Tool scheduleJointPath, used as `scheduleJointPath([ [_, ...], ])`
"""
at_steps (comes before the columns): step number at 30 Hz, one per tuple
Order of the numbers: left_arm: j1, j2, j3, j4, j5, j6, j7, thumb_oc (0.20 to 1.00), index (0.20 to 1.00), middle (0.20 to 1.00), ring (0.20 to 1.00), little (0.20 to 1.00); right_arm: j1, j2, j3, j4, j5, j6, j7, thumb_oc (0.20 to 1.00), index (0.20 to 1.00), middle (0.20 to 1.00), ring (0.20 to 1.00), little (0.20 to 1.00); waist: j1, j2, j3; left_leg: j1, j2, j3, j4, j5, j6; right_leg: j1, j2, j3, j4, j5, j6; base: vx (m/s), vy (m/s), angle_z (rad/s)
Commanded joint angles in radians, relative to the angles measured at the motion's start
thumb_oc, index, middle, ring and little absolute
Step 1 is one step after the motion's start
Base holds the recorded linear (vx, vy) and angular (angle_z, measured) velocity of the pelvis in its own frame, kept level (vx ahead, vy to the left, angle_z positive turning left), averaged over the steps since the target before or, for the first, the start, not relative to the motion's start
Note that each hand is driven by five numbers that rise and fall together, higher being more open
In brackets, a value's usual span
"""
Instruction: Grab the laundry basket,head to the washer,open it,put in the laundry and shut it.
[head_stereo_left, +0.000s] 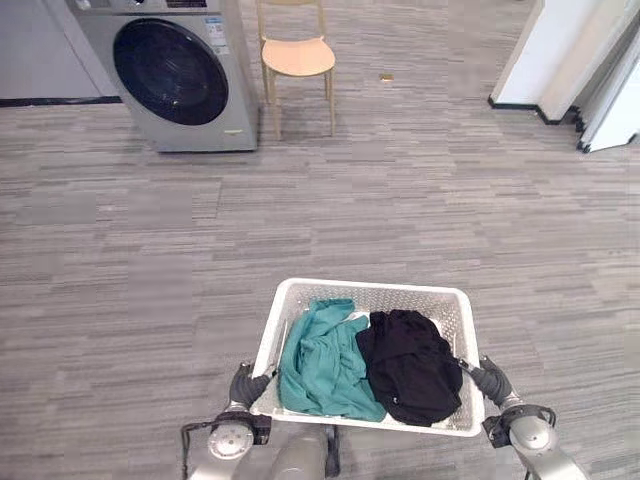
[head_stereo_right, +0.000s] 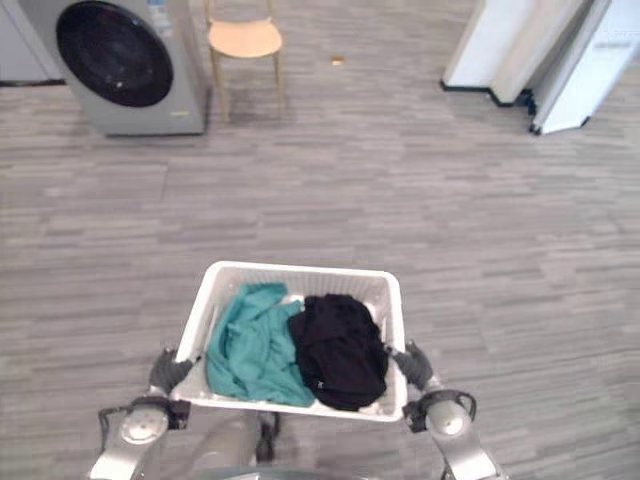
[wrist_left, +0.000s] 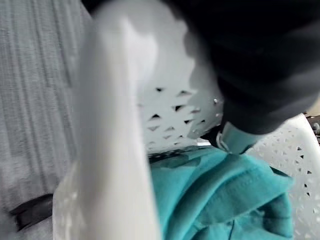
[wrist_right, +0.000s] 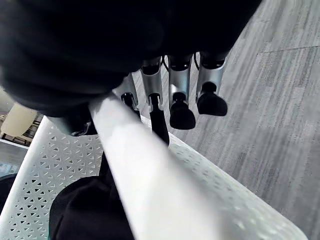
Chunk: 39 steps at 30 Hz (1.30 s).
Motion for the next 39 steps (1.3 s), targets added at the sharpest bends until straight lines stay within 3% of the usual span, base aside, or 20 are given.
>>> scheduleJointPath([
  [1, -0.02, 0.019, 0.025, -0.091, -0.027, -0.078, -0.014, 0.2, 0.2, 0.2, 0.2, 0.2, -0.097, -0.002, -0.07, -0.024, 0.097, -0.091, 0.024, 0.2, 0.2, 0.2, 0.2, 0.2, -0.018, 0.044, 0.023, 0.092, 0.095, -0.028, -0.028, -0.097, -0.126, -0.082, 0.062, 0.011, -0.397, 0.135, 0.053, 0.75, 0.041, 0.6],
  [2, -0.02, 0.016, 0.039, -0.063, 0.008, -0.048, 0.007, 0.2, 0.2, 0.2, 0.2, 0.2, -0.101, -0.005, -0.082, 0.02, 0.111, -0.089, -0.005, 0.2, 0.2, 0.2, 0.2, 0.2, -0.053, 0.043, 0.044, 0.143, 0.079, -0.054, -0.051, -0.12, -0.135, -0.136, 0.101, 0.043, -0.578, 0.132, 0.04, 0.48, -0.019, 0.78],
  [3, -0.021, 0.016, 0.039, -0.062, 0.008, -0.048, 0.007, 0.2, 0.2, 0.2, 0.2, 0.2, -0.103, -0.005, -0.081, 0.021, 0.112, -0.09, -0.006, 0.2, 0.2, 0.2, 0.2, 0.2, -0.055, 0.044, 0.045, 0.143, 0.08, -0.056, -0.052, -0.118, -0.136, -0.132, 0.103, 0.041, -0.586, 0.137, 0.039, 0.45, -0.063, 1.05],
  [4, -0.017, 0.024, 0.031, -0.073, 0.006, -0.064, -0.005, 0.2, 0.2, 0.2, 0.2, 0.2, -0.07, 0.0, -0.096, 0.023, 0.12, -0.085, -0.003, 0.2, 0.2, 0.2, 0.2, 0.2, -0.057, 0.031, 0.038, 0.158, 0.061, -0.089, -0.042, -0.149, -0.132, -0.08, 0.1, 0.07, -0.654, 0.124, 0.033, 0.09, -0.037, 0.91],
  [6, -0.015, 0.02, 0.024, -0.076, 0.005, -0.071, -0.017, 0.2, 0.2, 0.2, 0.2, 0.2, -0.064, -0.005, -0.087, 0.018, 0.123, -0.084, 0.016, 0.2, 0.2, 0.2, 0.2, 0.2, -0.057, 0.019, 0.039, 0.149, 0.052, -0.096, -0.016, -0.163, -0.137, -0.077, 0.096, 0.087, -0.655, 0.143, 0.029, 0.25, -0.094, 1.09],
  [7, -0.038, 0.018, 0.006, -0.07, 0.023, -0.08, -0.036, 0.2, 0.2, 0.2, 0.2, 0.2, -0.05, -0.012, -0.098, 0.012, 0.131, -0.09, 0.032, 0.2, 0.2, 0.2, 0.2, 0.2, -0.066, 0.004, 0.034, 0.13, 0.035, -0.103, 0.073, -0.209, -0.141, -0.068, 0.106, 0.121, -0.648, 0.146, 0.013, 0.44, -0.158, 1.19],
  [9, -0.039, 0.014, 0.002, -0.074, 0.002, -0.087, -0.056, 0.2, 0.2, 0.2, 0.2, 0.2, -0.038, -0.017, -0.125, 0.011, 0.154, -0.105, 0.028, 0.2, 0.2, 0.2, 0.2, 0.2, -0.07, 0.006, 0.021, 0.112, 0.03, -0.101, 0.13, -0.229, -0.15, -0.039, 0.095, 0.088, -0.687, 0.148, -0.001, 0.36, -0.111, 1.04],
  [16, -0.051, 0.011, -0.012, -0.07, 0.0, -0.07, -0.07, 0.2, 0.2, 0.2, 0.2, 0.2, -0.043, -0.028, -0.162, 0.01, 0.164, -0.088, 0.016, 0.2, 0.2, 0.2, 0.2, 0.2, -0.086, 0.005, 0.001, 0.012, 0.065, -0.053, 0.155, -0.195, -0.152, 0.027, 0.081, 0.063, -0.718, 0.115, -0.015, 0.22, -0.015, 0.49],
  [18, -0.036, 0.01, -0.002, -0.076, 0.003, -0.064, -0.065, 0.2, 0.2, 0.2, 0.2, 0.2, -0.051, -0.025, -0.156, 0.016, 0.157, -0.085, 0.01, 0.2, 0.2, 0.2, 0.2, 0.2, -0.066, 0.005, -0.002, -0.055, 0.078, -0.082, 0.113, -0.127, -0.166, 0.064, 0.1, 0.086, -0.705, 0.092, -0.02, 0.34, -0.028, -0.26],
  [22, -0.017, 0.008, 0.004, -0.078, 0.004, -0.061, -0.067, 0.2, 0.2, 0.2, 0.2, 0.2, -0.061, -0.021, -0.139, 0.016, 0.143, -0.079, 0.011, 0.2, 0.2, 0.2, 0.2, 0.2, -0.037, 0.018, -0.005, -0.074, 0.08, -0.142, 0.017, -0.062, -0.177, 0.113, 0.138, 0.149, -0.667, 0.052, -0.027, 0.33, 0.036, -0.64],
  [26, -0.003, 0.011, 0.013, -0.069, 0.005, -0.062, -0.069, 0.2, 0.2, 0.2, 0.2, 0.2, -0.066, -0.011, -0.126, 0.015, 0.132, -0.082, 0.018, 0.2, 0.2, 0.2, 0.2, 0.2, -0.029, 0.02, -0.024, -0.039, 0.087, -0.127, 0.024, -0.072, -0.158, 0.132, 0.127, 0.177, -0.583, 0.039, -0.009, 0.29, 0.094, -0.86],
  [27, 0.002, 0.009, 0.015, -0.069, 0.001, -0.062, -0.066, 0.2, 0.2, 0.2, 0.2, 0.2, -0.07, -0.005, -0.121, 0.01, 0.126, -0.084, 0.022, 0.2, 0.2, 0.2, 0.2, 0.2, -0.023, 0.019, -0.027, -0.026, 0.085, -0.114, 0.04, -0.088, -0.145, 0.121, 0.105, 0.171, -0.524, 0.059, 0.014, 0.37, 0.169, -1.19],
  [28, -0.001, 0.018, 0.011, -0.065, 0.002, -0.061, -0.066, 0.2, 0.2, 0.2, 0.2, 0.2, -0.079, 0.0, -0.111, 0.0, 0.114, -0.081, 0.032, 0.2, 0.2, 0.2, 0.2, 0.2, -0.026, 0.023, -0.02, 0.0, 0.09, -0.088, 0.059, -0.11, -0.124, 0.051, 0.073, 0.175, -0.373, 0.125, 0.049, 0.35, 0.164, -1.32],
  [29, -0.002, 0.022, 0.013, -0.064, 0.005, -0.063, -0.062, 0.2, 0.2, 0.2, 0.2, 0.2, -0.081, 0.0, -0.108, 0.0, 0.111, -0.089, 0.029, 0.2, 0.2, 0.2, 0.2, 0.2, -0.03, 0.02, -0.016, 0.026, 0.082, -0.076, 0.066, -0.129, -0.113, 0.027, 0.062, 0.17, -0.326, 0.155, 0.069, 0.34, 0.15, -1.43],
  [31, -0.005, 0.025, 0.021, -0.071, 0.0, -0.067, -0.051, 0.2, 0.2, 0.2, 0.2, 0.2, -0.089, 0.009, -0.099, -0.001, 0.097, -0.082, 0.035, 0.2, 0.2, 0.2, 0.2, 0.2, -0.035, 0.035, -0.013, 0.091, 0.087, -0.054, 0.054, -0.166, -0.102, -0.034, 0.014, 0.108, -0.298, 0.164, 0.069, 0.3, 0.093, -0.47],
  [35, -0.019, 0.028, 0.035, -0.088, -0.02, -0.07, -0.042, 0.2, 0.2, 0.2, 0.2, 0.2, -0.113, 0.001, -0.087, -0.006, 0.097, -0.073, 0.035, 0.2, 0.2, 0.2, 0.2, 0.2, -0.054, 0.06, -0.013, 0.173, 0.089, -0.042, 0.019, -0.211, -0.108, -0.126, -0.001, 0.023, -0.475, 0.147, 0.046, 0.35, 0.007, -0.28],
  [36, -0.025, 0.026, 0.047, -0.091, -0.025, -0.071, -0.033, 0.2, 0.2, 0.2, 0.2, 0.2, -0.117, 0.0, -0.086, -0.008, 0.1, -0.07, 0.032, 0.2, 0.2, 0.2, 0.2, 0.2, -0.065, 0.055, -0.007, 0.217, 0.083, -0.033, 0.011, -0.242, -0.114, -0.17, -0.025, -0.019, -0.605, 0.191, 0.052, 0.46, -0.09, -0.11],
  [38, -0.032, 0.018, 0.057, -0.084, -0.021, -0.077, -0.029, 0.2, 0.2, 0.2, 0.2, 0.2, -0.121, 0.0, -0.088, -0.003, 0.097, -0.066, 0.035, 0.2, 0.2, 0.2, 0.2, 0.2, -0.077, 0.056, 0.013, 0.272, 0.074, -0.039, 0.012, -0.283, -0.122, -0.225, -0.038, -0.057, -0.738, 0.25, 0.079, 0.47, -0.106, -0.25],
  [39, -0.033, 0.017, 0.057, -0.083, -0.021, -0.077, -0.029, 0.2, 0.2, 0.2, 0.2, 0.2, -0.122, 0.0, -0.088, -0.002, 0.097, -0.066, 0.035, 0.2, 0.2, 0.2, 0.2, 0.2, -0.077, 0.059, 0.015, 0.274, 0.077, -0.04, 0.013, -0.286, -0.123, -0.22, -0.036, -0.059, -0.743, 0.252, 0.079, 0.37, -0.106, -0.09],
])
